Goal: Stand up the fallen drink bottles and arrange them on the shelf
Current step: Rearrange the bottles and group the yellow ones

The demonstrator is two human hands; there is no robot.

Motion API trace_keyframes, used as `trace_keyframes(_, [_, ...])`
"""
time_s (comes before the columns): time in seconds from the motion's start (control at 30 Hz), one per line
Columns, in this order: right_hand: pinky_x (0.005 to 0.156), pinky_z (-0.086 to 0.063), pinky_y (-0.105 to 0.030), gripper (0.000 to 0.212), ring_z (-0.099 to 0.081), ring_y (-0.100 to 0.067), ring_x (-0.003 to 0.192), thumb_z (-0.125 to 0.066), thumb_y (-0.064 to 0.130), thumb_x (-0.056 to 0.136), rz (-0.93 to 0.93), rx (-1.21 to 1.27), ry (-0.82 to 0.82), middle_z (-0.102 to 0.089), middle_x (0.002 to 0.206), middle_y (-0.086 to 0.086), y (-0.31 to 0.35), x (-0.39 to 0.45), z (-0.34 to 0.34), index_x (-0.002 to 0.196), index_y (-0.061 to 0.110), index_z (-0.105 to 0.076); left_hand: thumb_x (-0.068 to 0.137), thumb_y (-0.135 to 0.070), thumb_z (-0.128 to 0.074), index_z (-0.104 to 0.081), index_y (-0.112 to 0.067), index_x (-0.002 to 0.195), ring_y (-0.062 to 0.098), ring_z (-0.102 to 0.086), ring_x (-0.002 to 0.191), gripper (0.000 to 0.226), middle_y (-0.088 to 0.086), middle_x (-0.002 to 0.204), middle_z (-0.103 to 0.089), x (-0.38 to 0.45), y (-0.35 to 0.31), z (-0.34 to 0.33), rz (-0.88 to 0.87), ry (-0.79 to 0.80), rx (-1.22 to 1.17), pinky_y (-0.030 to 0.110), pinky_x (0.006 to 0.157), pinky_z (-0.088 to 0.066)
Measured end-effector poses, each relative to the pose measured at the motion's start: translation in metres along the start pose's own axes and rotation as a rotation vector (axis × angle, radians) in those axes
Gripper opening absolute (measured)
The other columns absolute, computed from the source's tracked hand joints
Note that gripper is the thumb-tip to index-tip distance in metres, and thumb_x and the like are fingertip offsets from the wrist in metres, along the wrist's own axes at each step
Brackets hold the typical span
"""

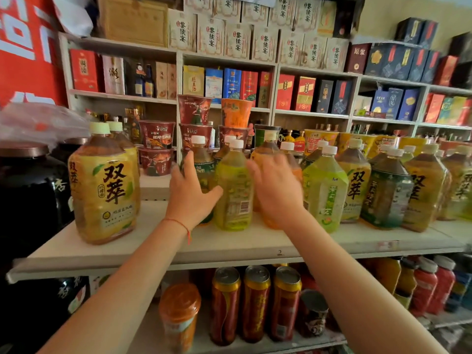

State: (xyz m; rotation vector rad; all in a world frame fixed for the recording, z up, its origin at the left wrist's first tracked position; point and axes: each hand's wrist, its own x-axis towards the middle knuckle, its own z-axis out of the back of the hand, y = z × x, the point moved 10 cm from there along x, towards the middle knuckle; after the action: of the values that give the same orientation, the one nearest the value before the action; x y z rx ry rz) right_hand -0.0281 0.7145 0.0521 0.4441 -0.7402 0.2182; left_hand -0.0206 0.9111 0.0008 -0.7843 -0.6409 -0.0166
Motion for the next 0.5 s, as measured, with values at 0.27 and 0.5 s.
trace_keyframes(0.27, [0.064,-0.044,-0.027,0.054,-0.059,-0.023,0.095,-0.062,0.039,0.097,-0.273,0.291,0.103,-0.058,0.111,-0.007,-0.069,0.046,-0.002,0.133,0.008,-0.039,0.091,-0.058,-0.053,-0.042,-0.028,0.151,0.036,-0.013,0.154,0.067,0.016,0.167,-0.015,-0.017,-0.092,-0.040,-0.490,-0.151,0.484,0.055,0.124,-0.010])
trace_keyframes(0.5, [0.053,-0.035,-0.025,0.032,-0.051,-0.009,0.066,-0.059,0.046,0.098,-0.155,0.357,0.092,-0.055,0.076,0.006,-0.072,0.066,0.004,0.087,0.016,-0.054,0.091,-0.048,-0.056,-0.059,-0.022,0.138,0.039,-0.025,0.150,0.054,0.021,0.165,-0.018,-0.013,-0.092,-0.053,-0.421,-0.168,0.510,0.057,0.122,-0.019])
